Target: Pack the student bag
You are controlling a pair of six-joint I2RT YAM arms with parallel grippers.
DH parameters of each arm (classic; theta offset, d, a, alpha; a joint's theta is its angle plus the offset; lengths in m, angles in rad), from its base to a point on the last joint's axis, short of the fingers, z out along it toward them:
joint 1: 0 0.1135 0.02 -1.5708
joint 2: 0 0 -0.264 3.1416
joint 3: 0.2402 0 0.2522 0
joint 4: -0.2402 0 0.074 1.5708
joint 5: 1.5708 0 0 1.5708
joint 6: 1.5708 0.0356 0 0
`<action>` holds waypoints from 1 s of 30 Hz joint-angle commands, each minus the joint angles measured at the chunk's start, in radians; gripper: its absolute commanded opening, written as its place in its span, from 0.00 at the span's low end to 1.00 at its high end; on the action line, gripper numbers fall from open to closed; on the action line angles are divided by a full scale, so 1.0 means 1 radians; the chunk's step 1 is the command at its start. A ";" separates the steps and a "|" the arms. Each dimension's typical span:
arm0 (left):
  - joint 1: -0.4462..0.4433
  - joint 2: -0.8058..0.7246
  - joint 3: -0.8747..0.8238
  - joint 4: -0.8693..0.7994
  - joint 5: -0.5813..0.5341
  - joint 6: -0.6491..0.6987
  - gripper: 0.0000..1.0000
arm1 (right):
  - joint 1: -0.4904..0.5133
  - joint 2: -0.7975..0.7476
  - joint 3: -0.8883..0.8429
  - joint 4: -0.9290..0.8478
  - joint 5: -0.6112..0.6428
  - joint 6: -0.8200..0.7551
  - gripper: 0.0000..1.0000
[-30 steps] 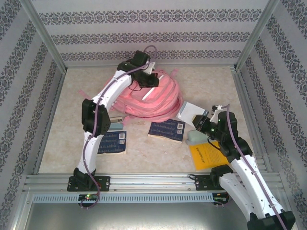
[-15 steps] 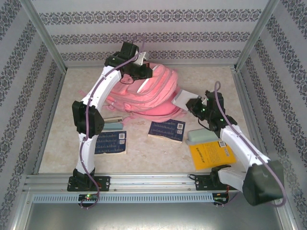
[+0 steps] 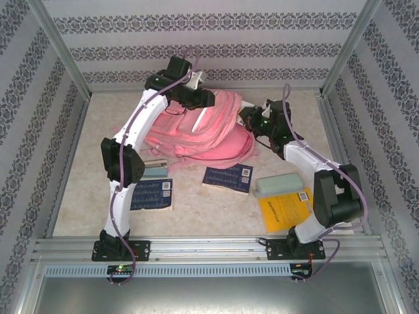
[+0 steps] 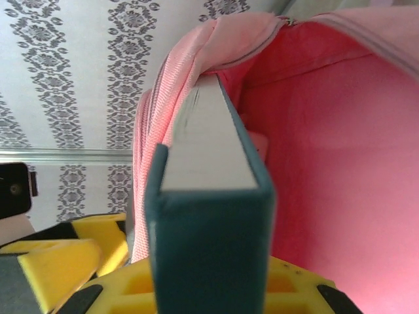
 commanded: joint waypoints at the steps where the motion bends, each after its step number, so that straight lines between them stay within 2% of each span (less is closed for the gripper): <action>1: -0.027 -0.044 0.050 -0.099 -0.117 0.035 0.59 | 0.026 -0.001 0.072 0.184 -0.050 0.084 0.00; 5: -0.062 -0.120 0.021 -0.112 -0.263 0.075 0.66 | 0.037 0.014 0.082 0.185 -0.045 0.090 0.00; 9: -0.116 -0.168 -0.019 -0.122 -0.342 0.134 0.73 | 0.042 0.025 0.078 0.201 -0.043 0.102 0.00; 18: -0.197 -0.180 -0.074 -0.112 -0.361 0.246 0.76 | 0.043 0.026 0.086 0.192 -0.045 0.099 0.00; 26: -0.279 -0.133 -0.075 -0.097 -0.562 0.279 0.84 | 0.047 0.016 0.082 0.192 -0.043 0.113 0.00; 30: -0.341 -0.092 -0.076 -0.064 -0.747 0.279 0.90 | 0.049 0.016 0.081 0.194 -0.041 0.124 0.00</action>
